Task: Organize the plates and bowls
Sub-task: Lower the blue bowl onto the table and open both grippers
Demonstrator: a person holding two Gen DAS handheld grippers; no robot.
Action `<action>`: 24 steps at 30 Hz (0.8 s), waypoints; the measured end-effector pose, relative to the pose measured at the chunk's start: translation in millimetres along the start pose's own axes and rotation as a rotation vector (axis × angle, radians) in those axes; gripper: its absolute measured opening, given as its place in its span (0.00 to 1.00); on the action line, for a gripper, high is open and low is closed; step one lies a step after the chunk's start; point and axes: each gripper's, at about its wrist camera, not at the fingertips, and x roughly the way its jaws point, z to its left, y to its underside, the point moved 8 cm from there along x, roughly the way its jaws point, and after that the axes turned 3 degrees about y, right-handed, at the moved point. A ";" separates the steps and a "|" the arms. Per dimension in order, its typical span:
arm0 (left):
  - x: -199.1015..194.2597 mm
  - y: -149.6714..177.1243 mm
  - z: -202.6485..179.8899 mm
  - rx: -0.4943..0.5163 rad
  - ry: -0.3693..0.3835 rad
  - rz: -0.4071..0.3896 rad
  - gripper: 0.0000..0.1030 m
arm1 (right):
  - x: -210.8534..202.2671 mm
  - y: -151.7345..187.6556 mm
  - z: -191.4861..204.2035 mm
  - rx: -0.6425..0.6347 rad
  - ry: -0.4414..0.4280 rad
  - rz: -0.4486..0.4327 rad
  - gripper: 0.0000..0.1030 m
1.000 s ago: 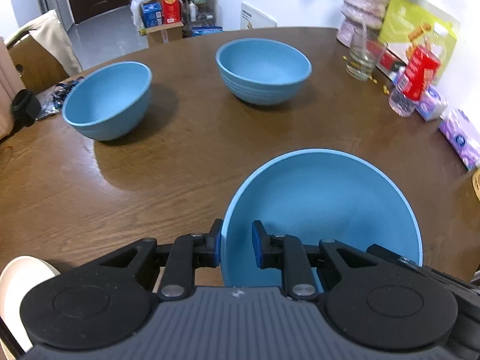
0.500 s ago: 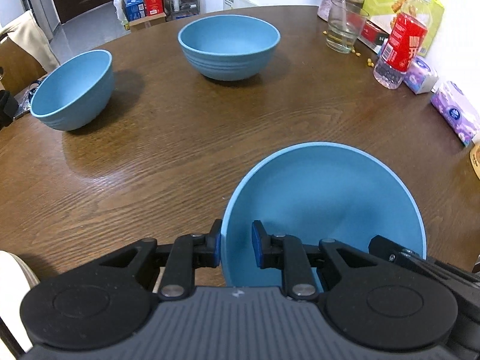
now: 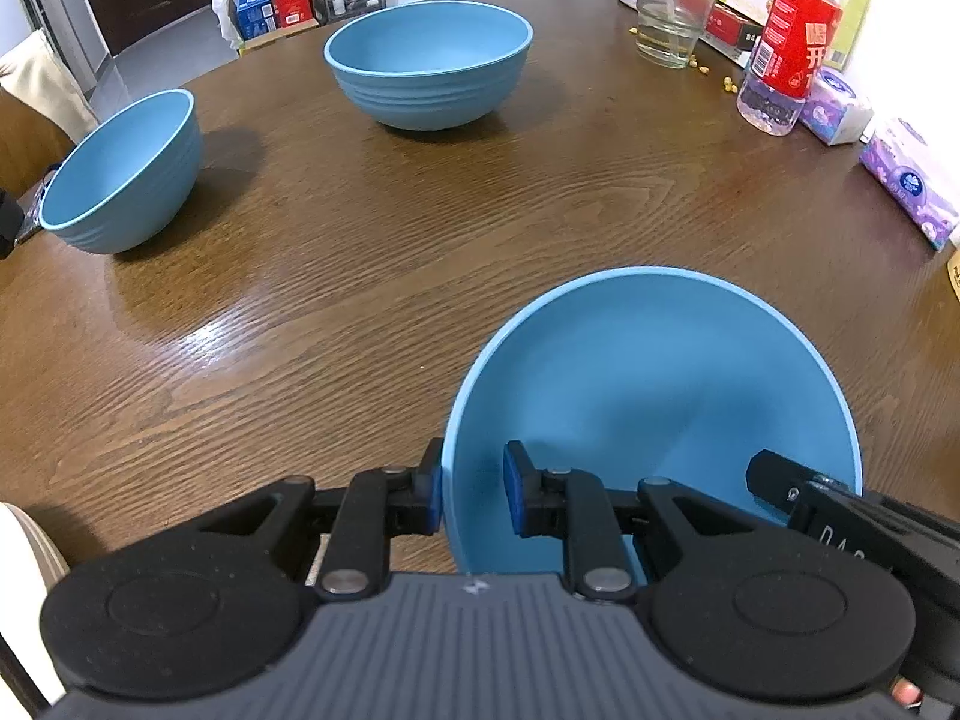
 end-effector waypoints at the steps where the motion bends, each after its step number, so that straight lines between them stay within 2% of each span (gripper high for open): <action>1: 0.1 0.1 -0.8 0.003 0.000 -0.001 0.20 | 0.1 -0.2 -0.8 0.000 0.000 -0.001 0.09; 5: -0.8 -0.6 -4.4 0.013 0.004 -0.004 0.20 | 1.7 -0.5 -3.8 0.008 -0.014 0.007 0.12; 9: -5.2 -1.5 -3.6 0.025 -0.006 -0.015 0.25 | -2.2 -0.7 -6.8 0.006 -0.021 -0.001 0.16; 11: -8.2 -2.4 -0.2 0.024 -0.018 -0.024 0.36 | -5.3 -2.0 -7.7 0.002 -0.023 -0.007 0.25; 13: -12.4 -3.1 5.2 0.017 -0.027 -0.037 0.45 | -9.6 -3.2 -8.8 0.000 -0.025 -0.018 0.49; 14: -15.0 -3.7 8.5 0.014 -0.032 -0.044 0.52 | -12.9 -4.1 -8.9 -0.003 -0.026 -0.029 0.55; 15: -17.6 -3.9 11.7 0.010 -0.037 -0.050 0.57 | -15.2 -5.0 -9.6 -0.006 -0.028 -0.036 0.65; 16: -20.8 -4.1 15.2 0.004 -0.038 -0.059 0.68 | -18.4 -5.6 -9.2 -0.011 -0.031 -0.045 0.76; 17: -25.1 -4.5 19.4 0.000 -0.040 -0.071 0.78 | -21.4 -5.8 -8.8 -0.017 -0.036 -0.051 0.81; 18: -29.0 -4.5 23.0 -0.002 -0.042 -0.083 0.82 | -24.4 -5.8 -7.9 -0.022 -0.043 -0.059 0.87; 20: -36.3 -3.3 29.5 -0.006 -0.038 -0.102 0.94 | -30.6 -4.9 -5.7 -0.032 -0.050 -0.070 0.93; 21: -40.0 -2.6 32.5 -0.010 -0.035 -0.112 0.97 | -33.5 -4.2 -4.3 -0.041 -0.049 -0.073 1.00; 24: -49.8 0.5 40.7 -0.021 -0.037 -0.134 1.00 | -44.5 -0.9 1.1 -0.069 -0.064 -0.094 1.00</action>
